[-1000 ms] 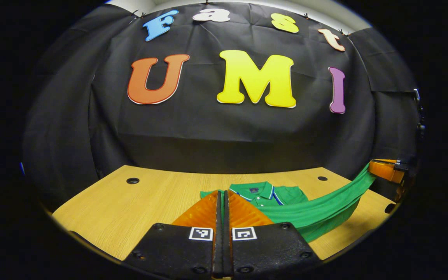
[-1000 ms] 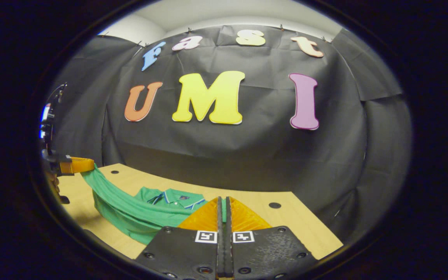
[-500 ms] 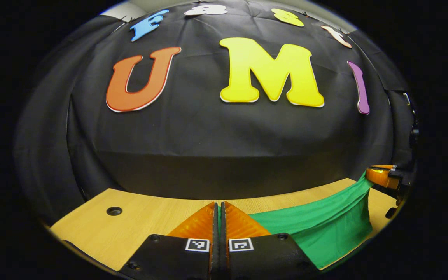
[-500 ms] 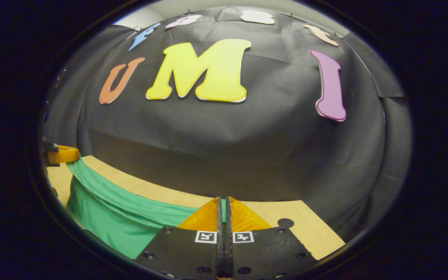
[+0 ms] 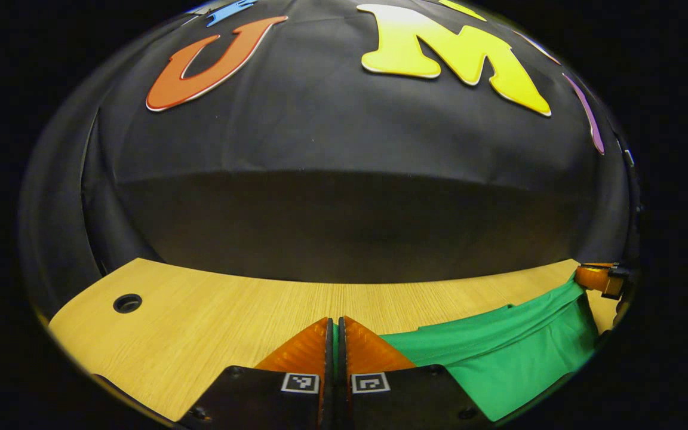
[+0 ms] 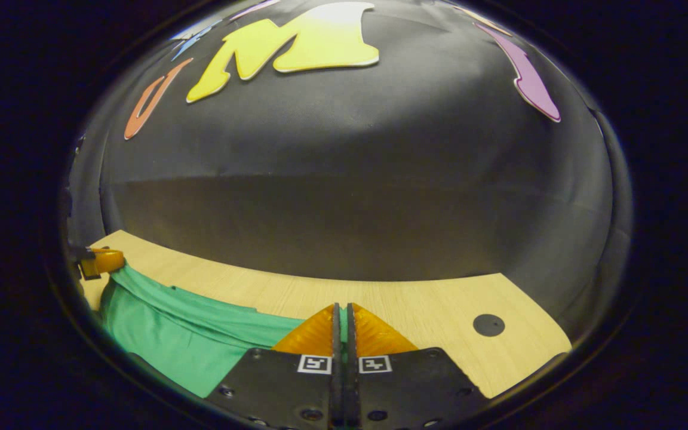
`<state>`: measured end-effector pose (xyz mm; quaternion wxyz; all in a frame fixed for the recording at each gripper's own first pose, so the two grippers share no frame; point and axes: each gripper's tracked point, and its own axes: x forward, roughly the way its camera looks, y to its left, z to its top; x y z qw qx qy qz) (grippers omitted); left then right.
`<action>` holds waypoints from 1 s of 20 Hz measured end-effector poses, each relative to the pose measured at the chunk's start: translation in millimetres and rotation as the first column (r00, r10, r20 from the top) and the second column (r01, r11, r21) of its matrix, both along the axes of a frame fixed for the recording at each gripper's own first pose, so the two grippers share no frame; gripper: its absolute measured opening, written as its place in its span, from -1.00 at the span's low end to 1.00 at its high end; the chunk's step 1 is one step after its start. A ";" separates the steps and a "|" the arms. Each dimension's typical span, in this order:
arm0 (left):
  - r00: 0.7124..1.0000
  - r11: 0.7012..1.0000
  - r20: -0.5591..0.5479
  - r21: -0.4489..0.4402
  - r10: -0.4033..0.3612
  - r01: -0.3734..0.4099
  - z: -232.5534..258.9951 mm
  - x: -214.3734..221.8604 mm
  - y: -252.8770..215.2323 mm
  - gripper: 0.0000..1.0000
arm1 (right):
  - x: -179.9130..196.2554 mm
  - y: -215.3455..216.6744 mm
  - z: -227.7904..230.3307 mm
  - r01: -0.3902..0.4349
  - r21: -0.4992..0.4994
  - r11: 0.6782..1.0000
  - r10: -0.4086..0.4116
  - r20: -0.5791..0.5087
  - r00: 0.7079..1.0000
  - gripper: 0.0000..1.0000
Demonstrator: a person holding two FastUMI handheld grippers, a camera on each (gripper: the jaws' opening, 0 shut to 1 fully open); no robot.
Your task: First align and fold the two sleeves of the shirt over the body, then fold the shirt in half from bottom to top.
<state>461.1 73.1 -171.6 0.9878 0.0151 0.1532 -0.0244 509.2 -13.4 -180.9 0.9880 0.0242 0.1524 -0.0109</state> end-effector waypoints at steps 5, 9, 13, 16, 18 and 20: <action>0.998 0.997 0.023 -0.048 0.054 -0.053 12.1 -5.5 8.3 1.00 | -9.4 -1.6 4.6 0.011 -0.032 0.999 -0.012 -0.008 1.000 0.93; 0.997 0.996 0.038 -0.055 0.073 -0.071 26.2 -26.8 15.3 1.00 | -32.2 -4.4 26.1 0.031 -0.047 0.998 -0.030 0.025 0.999 0.94; 0.997 0.997 0.046 -0.054 0.063 -0.061 34.5 -55.5 9.6 1.00 | -69.7 -7.2 57.0 0.051 -0.042 0.998 -0.048 0.080 0.996 0.91; 0.997 0.997 0.046 -0.042 0.063 -0.061 48.3 -90.8 0.6 1.00 | -111.5 -10.8 91.9 0.066 -0.008 0.998 -0.064 0.131 0.989 0.87; 0.997 0.998 0.051 -0.033 0.053 -0.051 64.5 -118.7 -8.5 1.00 | -144.0 -15.2 117.7 0.065 -0.012 0.998 -0.062 0.171 0.983 0.90; 0.996 0.999 0.074 -0.013 0.047 -0.046 87.1 -151.0 -14.7 1.00 | -177.7 -17.8 146.0 0.059 -0.019 0.998 -0.053 0.218 0.974 0.90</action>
